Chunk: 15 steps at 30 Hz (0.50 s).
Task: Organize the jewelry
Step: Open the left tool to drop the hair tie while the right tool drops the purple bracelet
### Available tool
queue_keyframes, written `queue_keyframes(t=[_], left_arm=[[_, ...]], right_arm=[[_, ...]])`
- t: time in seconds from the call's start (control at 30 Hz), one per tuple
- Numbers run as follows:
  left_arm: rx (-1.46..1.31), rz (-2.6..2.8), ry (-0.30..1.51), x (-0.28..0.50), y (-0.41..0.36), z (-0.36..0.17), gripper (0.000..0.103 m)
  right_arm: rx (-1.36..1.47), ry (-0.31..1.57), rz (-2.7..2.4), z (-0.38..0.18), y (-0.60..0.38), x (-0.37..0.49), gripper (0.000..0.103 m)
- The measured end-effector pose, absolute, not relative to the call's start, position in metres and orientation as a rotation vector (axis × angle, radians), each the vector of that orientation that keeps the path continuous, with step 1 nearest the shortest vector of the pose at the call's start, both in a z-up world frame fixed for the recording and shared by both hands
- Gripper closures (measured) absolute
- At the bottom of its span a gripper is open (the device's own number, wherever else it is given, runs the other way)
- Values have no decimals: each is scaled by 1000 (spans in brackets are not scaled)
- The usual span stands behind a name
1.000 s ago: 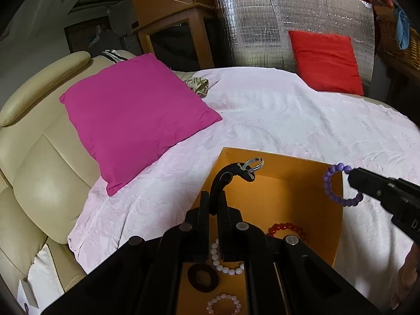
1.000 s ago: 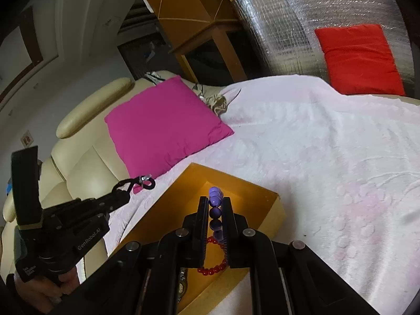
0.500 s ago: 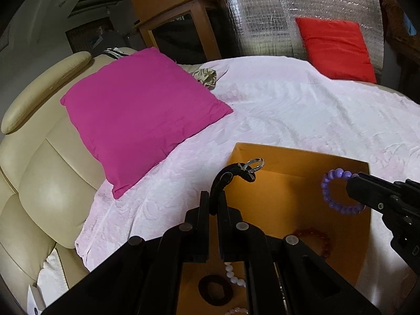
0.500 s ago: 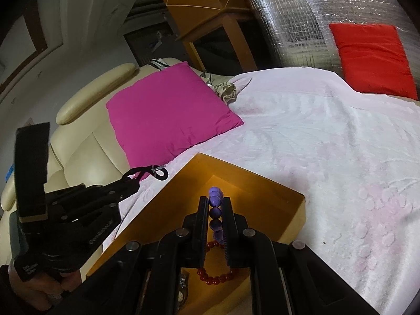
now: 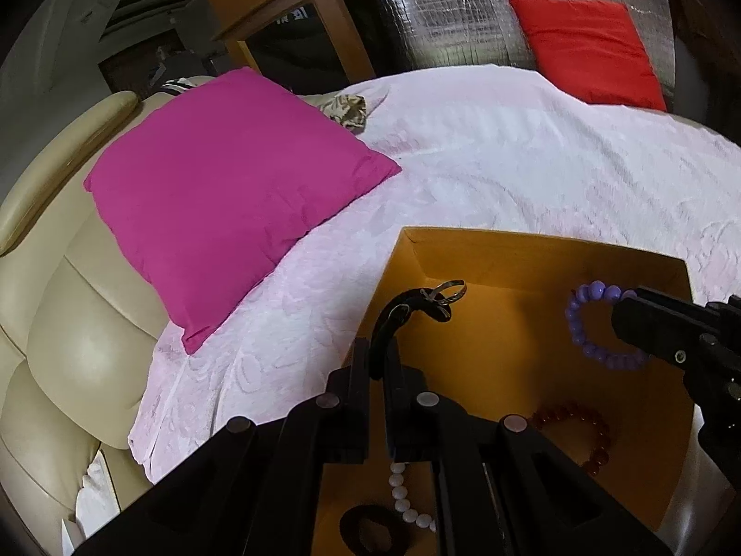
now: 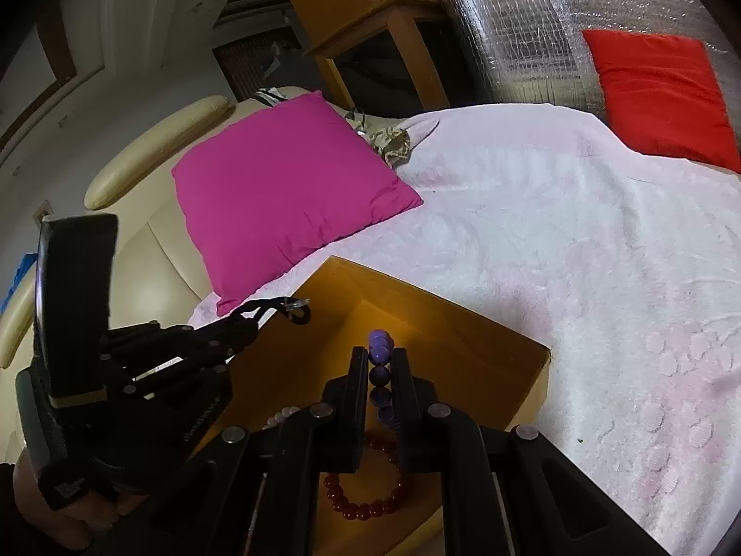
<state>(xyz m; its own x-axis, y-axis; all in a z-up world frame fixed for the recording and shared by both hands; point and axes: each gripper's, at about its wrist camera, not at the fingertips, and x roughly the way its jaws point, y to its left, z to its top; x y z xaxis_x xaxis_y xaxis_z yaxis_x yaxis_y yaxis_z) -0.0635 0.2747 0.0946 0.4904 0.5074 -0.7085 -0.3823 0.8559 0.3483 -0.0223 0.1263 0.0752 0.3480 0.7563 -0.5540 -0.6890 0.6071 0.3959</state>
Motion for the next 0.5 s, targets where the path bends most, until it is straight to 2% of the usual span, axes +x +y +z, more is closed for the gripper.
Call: queue_keyframes(t=[0.5], left_arm=[[177,550,956,-57,281,71,98]], right_arm=[[117,798,913,67,128,-12,92]])
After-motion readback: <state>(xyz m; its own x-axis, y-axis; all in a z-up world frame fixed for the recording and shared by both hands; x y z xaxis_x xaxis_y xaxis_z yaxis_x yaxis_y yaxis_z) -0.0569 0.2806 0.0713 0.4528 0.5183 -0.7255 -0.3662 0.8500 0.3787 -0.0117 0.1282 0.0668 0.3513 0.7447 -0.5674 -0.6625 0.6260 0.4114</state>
